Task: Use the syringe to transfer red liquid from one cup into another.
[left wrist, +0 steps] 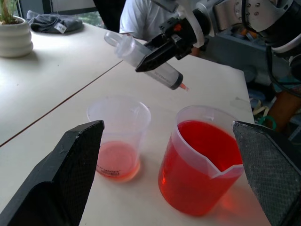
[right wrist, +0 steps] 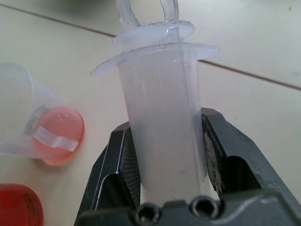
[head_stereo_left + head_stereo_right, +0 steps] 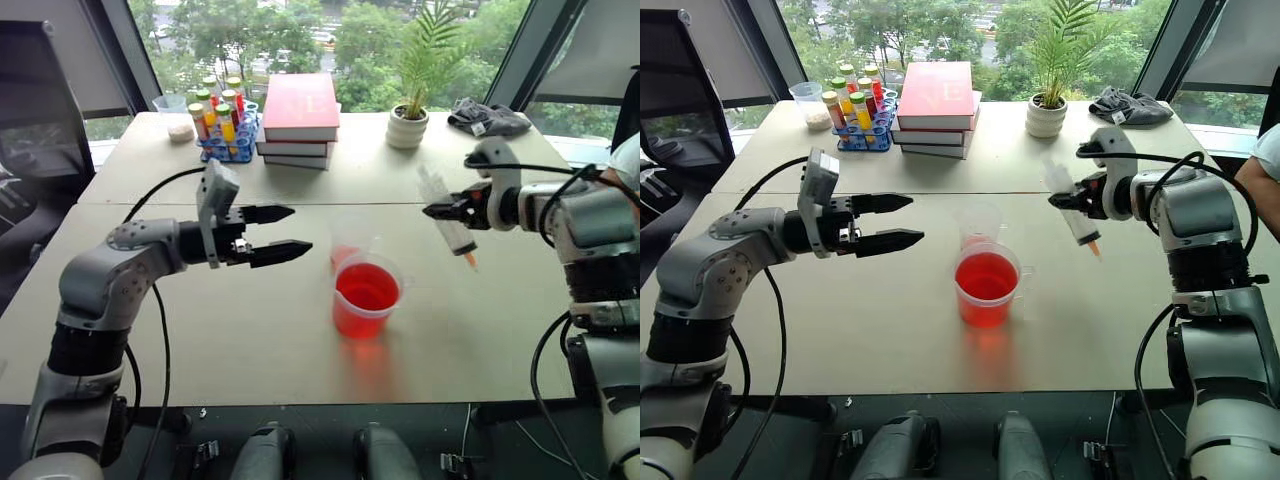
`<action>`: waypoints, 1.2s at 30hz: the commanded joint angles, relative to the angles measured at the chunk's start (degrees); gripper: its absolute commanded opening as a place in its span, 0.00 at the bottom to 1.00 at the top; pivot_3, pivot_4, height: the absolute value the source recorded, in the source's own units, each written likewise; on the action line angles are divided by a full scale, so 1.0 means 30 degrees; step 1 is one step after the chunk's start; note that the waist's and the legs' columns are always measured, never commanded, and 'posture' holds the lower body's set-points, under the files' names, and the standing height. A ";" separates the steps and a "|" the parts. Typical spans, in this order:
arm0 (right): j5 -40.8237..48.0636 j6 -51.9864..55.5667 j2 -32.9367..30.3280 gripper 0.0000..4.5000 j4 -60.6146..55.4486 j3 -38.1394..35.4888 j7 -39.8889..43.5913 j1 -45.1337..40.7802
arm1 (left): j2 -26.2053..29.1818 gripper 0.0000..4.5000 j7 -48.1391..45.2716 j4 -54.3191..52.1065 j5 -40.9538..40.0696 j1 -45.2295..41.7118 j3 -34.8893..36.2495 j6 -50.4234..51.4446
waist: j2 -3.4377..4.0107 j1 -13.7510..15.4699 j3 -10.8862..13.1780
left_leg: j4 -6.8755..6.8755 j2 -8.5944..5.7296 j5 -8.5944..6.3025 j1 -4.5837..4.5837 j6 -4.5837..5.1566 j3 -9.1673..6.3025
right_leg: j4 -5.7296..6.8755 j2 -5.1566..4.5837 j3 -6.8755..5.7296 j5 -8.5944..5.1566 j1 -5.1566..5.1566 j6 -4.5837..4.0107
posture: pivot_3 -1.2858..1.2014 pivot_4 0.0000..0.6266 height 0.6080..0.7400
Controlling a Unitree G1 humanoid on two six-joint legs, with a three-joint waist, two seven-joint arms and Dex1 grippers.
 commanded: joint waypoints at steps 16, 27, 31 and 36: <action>0.9586 -0.5690 0.9160 0.32 -1.3671 -0.4566 -0.2660 0.7490 | -0.0909 1.00 -0.3139 0.3554 0.1025 -0.5131 -0.1324 -0.0834 | -0.0023 0.0002 -0.0010 | 0.0034 -0.0006 0.0007 0.0030 -0.0003 -0.0023 | 0.0088 0.0002 -0.0012 -0.0004 0.0015 0.0004 | 0.52 0.24 1.00; 0.5744 -1.1234 0.9403 0.32 -1.2365 -0.1082 -0.1244 1.1628 | -0.1793 1.00 -0.4233 0.6113 0.2374 -0.7652 -0.1849 -0.1982 | -0.0021 -0.0032 -0.0008 | 0.0041 -0.0006 0.0027 0.0075 -0.0030 -0.0009 | 0.0170 0.0033 0.0006 -0.0017 0.0006 0.0012 | 0.52 0.24 1.00; 0.5410 -1.1848 0.9344 0.32 -1.2344 -0.0644 -0.1274 1.2065 | -0.2658 1.00 -0.4437 0.7398 0.3005 -0.8409 -0.2038 -0.2917 | -0.0021 -0.0014 -0.0008 | 0.0041 -0.0005 0.0027 0.0077 -0.0031 -0.0009 | 0.0172 0.0036 0.0008 -0.0018 0.0006 0.0013 | 0.52 0.24 1.00; 0.5107 -1.2243 0.9191 0.32 -1.2428 -0.0102 -0.1232 1.2600 | -0.3581 1.00 -0.4863 0.8245 0.3429 -0.8885 -0.2235 -0.3463 | -0.0022 -0.0024 -0.0007 | 0.0040 -0.0003 0.0027 0.0076 -0.0031 -0.0010 | 0.0172 0.0037 0.0009 -0.0020 0.0006 0.0015 | 0.52 0.24 1.00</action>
